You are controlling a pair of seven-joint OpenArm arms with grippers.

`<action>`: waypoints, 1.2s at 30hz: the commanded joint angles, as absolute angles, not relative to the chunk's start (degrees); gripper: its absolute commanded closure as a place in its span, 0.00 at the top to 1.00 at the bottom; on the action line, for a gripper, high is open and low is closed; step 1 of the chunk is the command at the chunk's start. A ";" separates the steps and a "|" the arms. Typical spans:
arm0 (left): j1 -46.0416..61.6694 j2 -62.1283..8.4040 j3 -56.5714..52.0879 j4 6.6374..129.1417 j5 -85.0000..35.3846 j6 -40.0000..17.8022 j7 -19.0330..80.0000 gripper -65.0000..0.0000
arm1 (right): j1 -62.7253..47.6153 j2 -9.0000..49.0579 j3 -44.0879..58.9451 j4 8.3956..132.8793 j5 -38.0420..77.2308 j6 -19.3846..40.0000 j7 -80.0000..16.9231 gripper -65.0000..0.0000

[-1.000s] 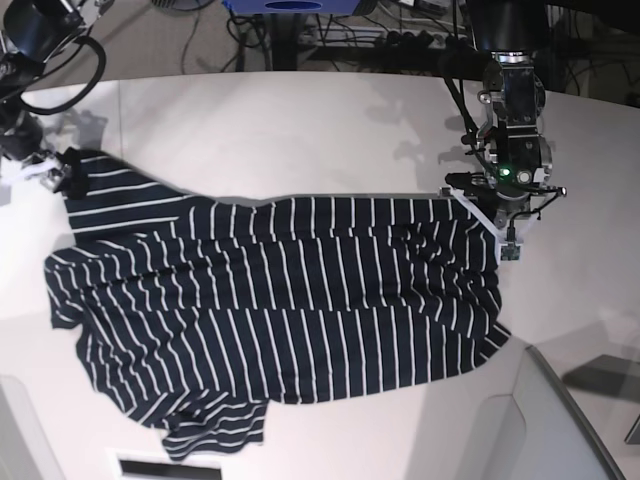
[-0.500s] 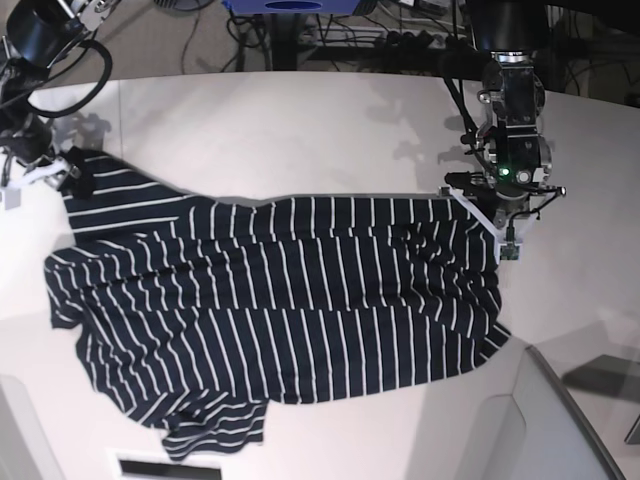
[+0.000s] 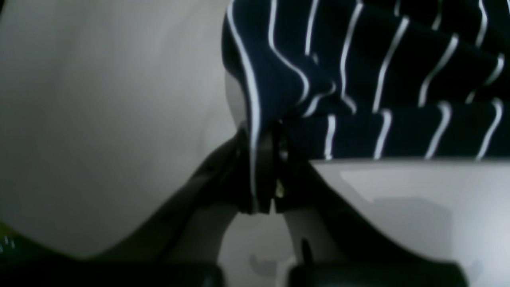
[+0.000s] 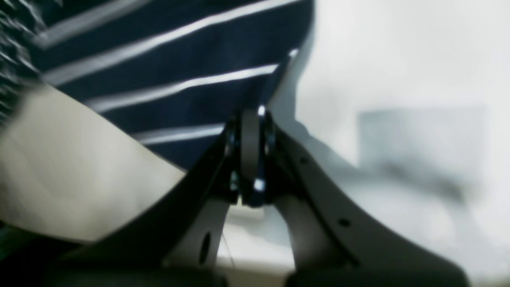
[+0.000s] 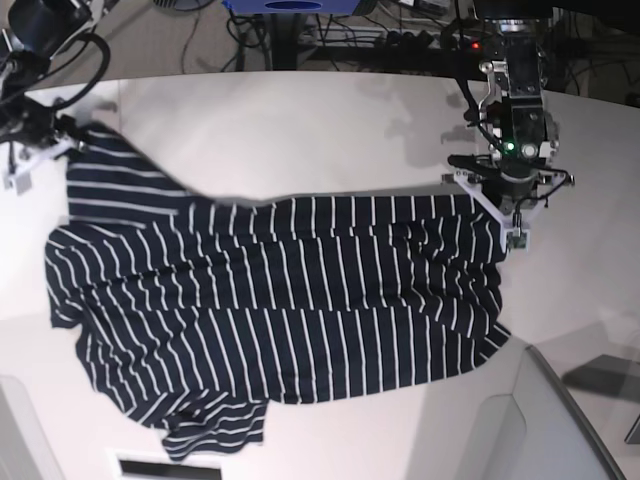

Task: Layout the t-shirt on the table in an organized manner, then fold the t-shirt properly
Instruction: 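Release the shirt with the left gripper and reposition it along the edge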

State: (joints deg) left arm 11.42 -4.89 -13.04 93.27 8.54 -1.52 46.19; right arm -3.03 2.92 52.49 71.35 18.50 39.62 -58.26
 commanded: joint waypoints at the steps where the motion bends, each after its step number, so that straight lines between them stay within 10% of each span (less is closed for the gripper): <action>1: 11.82 -5.05 -13.23 94.11 8.57 -1.01 47.78 0.00 | -3.30 3.74 52.70 74.68 19.47 40.00 -59.03 0.01; 36: 14.37 -1.27 -20.18 99.56 4.44 -1.36 70.11 0.00 | -10.07 2.51 45.67 90.07 19.30 40.00 -66.77 0.01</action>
State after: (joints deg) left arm 14.61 -0.99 -19.97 98.52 3.99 -1.54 70.26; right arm -10.37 1.74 45.50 89.03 18.85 39.90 -67.13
